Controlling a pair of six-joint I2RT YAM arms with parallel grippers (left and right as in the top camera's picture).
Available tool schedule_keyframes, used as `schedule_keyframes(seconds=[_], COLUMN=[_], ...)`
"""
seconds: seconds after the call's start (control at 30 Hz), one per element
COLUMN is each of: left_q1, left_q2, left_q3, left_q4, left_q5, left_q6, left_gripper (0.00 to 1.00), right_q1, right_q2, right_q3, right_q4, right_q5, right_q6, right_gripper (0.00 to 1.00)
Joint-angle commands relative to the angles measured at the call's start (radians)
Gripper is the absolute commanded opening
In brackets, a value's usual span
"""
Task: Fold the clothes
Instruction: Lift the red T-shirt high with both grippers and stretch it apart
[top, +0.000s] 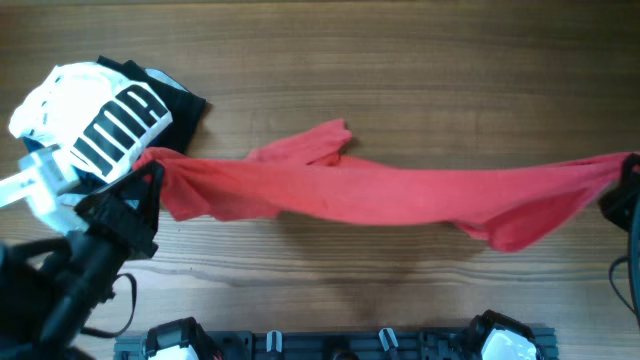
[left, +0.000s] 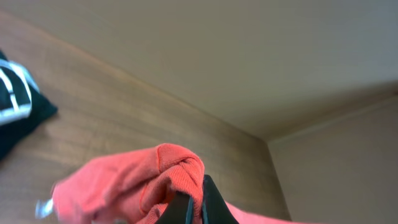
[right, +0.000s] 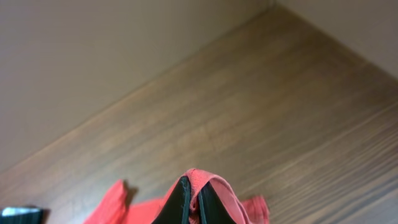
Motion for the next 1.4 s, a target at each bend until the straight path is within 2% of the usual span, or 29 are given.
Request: schedule_keyframes(seconds=[0.0, 0.17, 0.27, 0.43, 0.5, 0.53, 0.6, 0.7, 0.8, 0.9, 1.0, 1.07, 1.1, 1.23, 1.3, 1.37], left_q1=[0.008, 0.001, -0.067, -0.203, -0.238, -0.243, -0.223, -0.174, -0.114, -0.074, -0.064, -0.084, -0.094, -0.173, -0.208, -0.240], left_q2=[0.047, 0.259, 0.431, 0.736, 0.870, 1.017, 1.079, 1.081, 1.081, 1.081, 1.077, 1.085, 1.088, 1.148, 1.180, 1.206], left_q3=[0.032, 0.032, 0.032, 0.032, 0.042, 0.133, 0.348, 0.607, 0.821, 0.953, 0.964, 0.954, 0.949, 0.902, 0.856, 0.787], left_q4=[0.007, -0.020, 0.013, 0.153, 0.266, 0.378, 0.410, 0.486, 0.516, 0.418, 0.259, -0.001, -0.077, -0.452, -0.543, -0.602], left_q5=[-0.041, -0.027, -0.013, -0.015, -0.015, -0.011, -0.012, -0.030, -0.048, -0.011, 0.059, 0.071, 0.067, -0.134, -0.215, -0.225], left_q6=[0.034, 0.036, 0.089, 0.113, 0.112, 0.105, 0.086, 0.018, -0.042, -0.045, -0.017, 0.085, 0.121, 0.249, 0.254, 0.307], left_gripper=[0.04, 0.04, 0.04, 0.04, 0.04, 0.04, 0.04, 0.04, 0.04, 0.04, 0.04, 0.04, 0.04, 0.04, 0.04, 0.04], right_q1=[-0.004, -0.004, -0.002, 0.049, 0.084, 0.109, 0.098, 0.077, 0.058, 0.054, 0.056, 0.068, 0.075, 0.118, 0.137, 0.151], right_q2=[0.031, 0.229, 0.394, 0.660, 0.782, 0.882, 0.869, 0.851, 0.851, 0.851, 0.855, 0.872, 0.881, 0.929, 0.949, 0.967], right_q3=[0.039, 0.039, 0.039, 0.039, 0.042, 0.100, 0.207, 0.436, 0.612, 0.688, 0.686, 0.671, 0.664, 0.583, 0.518, 0.440], right_q4=[0.011, -0.012, -0.013, 0.024, 0.093, 0.258, 0.372, 0.421, 0.418, 0.418, 0.365, 0.258, 0.227, 0.047, -0.031, -0.079], right_q5=[0.046, -0.018, -0.065, -0.102, -0.152, -0.274, -0.293, -0.244, -0.188, -0.151, -0.148, -0.148, -0.148, -0.124, -0.056, 0.000], right_q6=[-0.018, -0.059, -0.105, -0.168, -0.183, -0.090, 0.039, 0.108, 0.110, 0.051, -0.019, -0.086, -0.113, -0.261, -0.267, -0.267], right_gripper=[0.04, 0.04, 0.04, 0.04, 0.04, 0.04, 0.04, 0.04, 0.04, 0.04, 0.04, 0.04, 0.04, 0.04, 0.04, 0.04])
